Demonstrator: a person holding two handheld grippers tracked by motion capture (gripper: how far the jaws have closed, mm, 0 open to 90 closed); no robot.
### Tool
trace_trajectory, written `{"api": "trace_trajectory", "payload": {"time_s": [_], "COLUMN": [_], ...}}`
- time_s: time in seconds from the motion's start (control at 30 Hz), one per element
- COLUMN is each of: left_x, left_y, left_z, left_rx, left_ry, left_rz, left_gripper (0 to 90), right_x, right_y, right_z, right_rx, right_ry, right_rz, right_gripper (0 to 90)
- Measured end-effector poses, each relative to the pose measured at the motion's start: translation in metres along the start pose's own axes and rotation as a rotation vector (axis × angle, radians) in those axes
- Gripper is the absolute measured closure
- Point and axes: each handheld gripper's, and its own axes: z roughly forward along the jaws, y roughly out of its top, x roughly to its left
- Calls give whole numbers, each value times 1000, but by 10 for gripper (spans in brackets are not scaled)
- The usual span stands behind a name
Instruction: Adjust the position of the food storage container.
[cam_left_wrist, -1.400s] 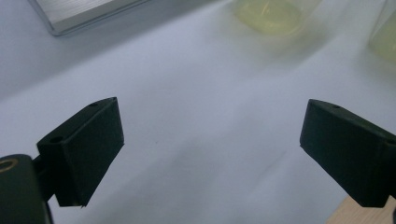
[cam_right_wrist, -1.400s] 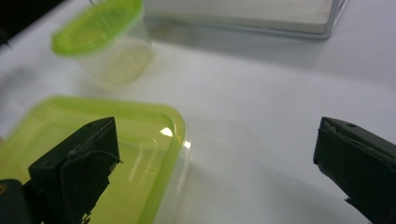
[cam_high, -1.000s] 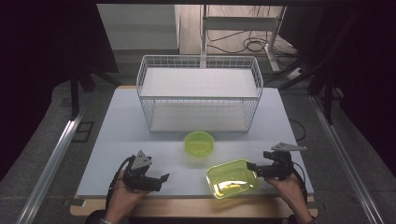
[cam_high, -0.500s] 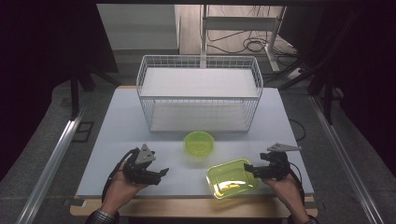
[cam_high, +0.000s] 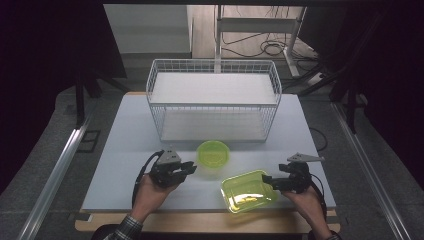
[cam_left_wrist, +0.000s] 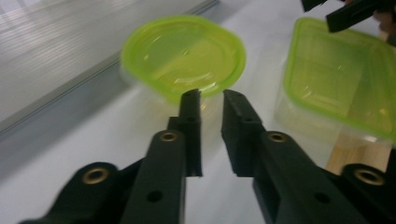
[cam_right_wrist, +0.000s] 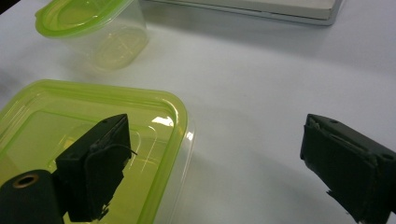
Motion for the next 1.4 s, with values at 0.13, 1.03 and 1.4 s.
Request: {"api": "trace_trajectory", "payload": {"time_s": [0.13,1.03,1.4], "left_x": [-3,-16,-7], "left_y": [16,70,66], "left_z": [17,114,109], "left_rx": [-20,89,104], "left_ry": [-6,-19,29], "left_rz": [-4,28,11], "left_gripper": [844,898,899], "right_x": [-1,-2,0], "right_y": [0,-2,-3], "right_z": [-1,0,2], "right_rx": [1,-12,1], "right_ry": [-2,-16,-20], "right_rz": [1,-47,-66], "right_gripper": [92,88,87]}}
